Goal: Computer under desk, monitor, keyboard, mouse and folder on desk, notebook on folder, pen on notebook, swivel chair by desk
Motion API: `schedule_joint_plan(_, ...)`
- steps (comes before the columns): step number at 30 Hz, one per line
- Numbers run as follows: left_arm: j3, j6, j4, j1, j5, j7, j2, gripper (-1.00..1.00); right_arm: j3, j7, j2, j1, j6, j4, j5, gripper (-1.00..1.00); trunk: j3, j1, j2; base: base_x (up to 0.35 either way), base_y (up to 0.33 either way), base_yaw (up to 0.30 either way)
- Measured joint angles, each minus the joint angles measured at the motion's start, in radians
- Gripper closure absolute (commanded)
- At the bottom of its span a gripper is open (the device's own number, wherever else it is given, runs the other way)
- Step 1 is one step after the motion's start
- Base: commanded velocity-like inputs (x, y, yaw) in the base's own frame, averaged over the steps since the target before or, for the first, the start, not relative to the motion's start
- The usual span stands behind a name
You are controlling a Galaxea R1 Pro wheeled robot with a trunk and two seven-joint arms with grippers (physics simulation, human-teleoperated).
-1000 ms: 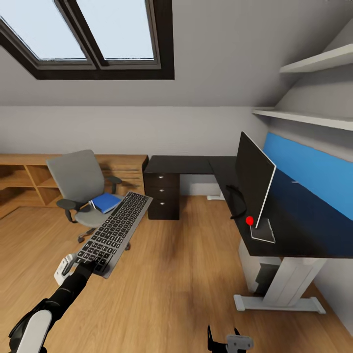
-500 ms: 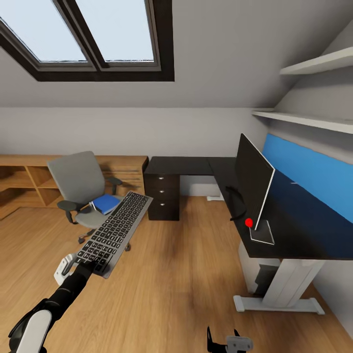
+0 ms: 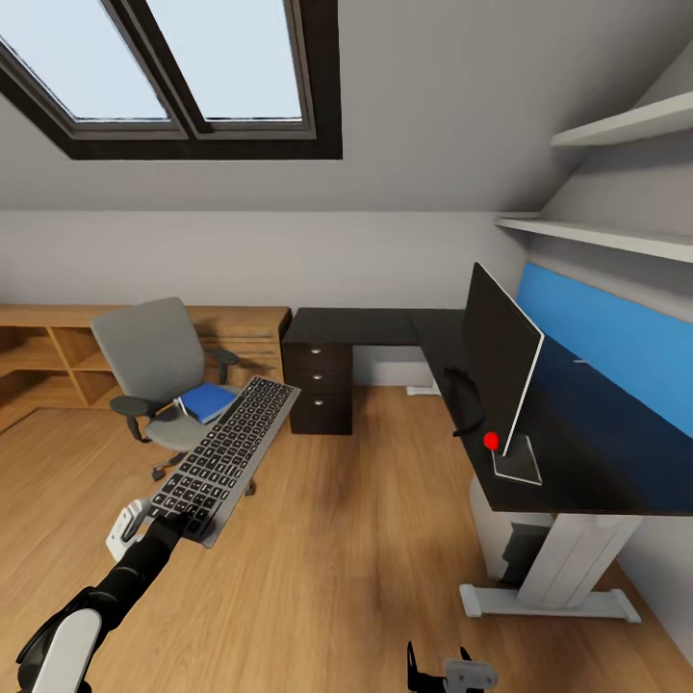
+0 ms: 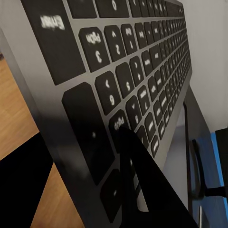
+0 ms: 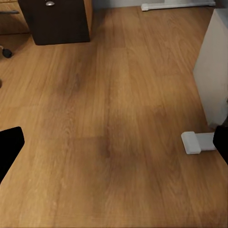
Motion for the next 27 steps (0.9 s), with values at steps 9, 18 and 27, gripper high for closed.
schedule_joint_plan(9, 0.000, 0.001, 0.001, 0.000, -0.001, 0.000, 0.000, 1.00, 0.000, 0.000, 0.000, 0.000, -0.001, 0.000, 0.000, -1.00, 0.000, 0.000, 0.000, 0.283, 0.000, 0.000)
schedule_joint_plan(18, 0.000, 0.000, 0.000, 0.000, 0.000, 0.000, 0.000, 1.00, -0.001, 0.002, -0.004, 0.000, 0.000, 0.021, -0.001, -1.00, 0.000, 0.000, 0.000, 0.152, 0.000, 0.000)
schedule_joint_plan(27, -0.001, 0.000, 0.001, 0.000, 0.000, -0.001, 0.000, 1.00, 0.001, 0.008, -0.005, 0.000, 0.000, 0.029, 0.001, -1.00, 0.000, 0.000, 0.000, 0.235, 0.000, 0.000)
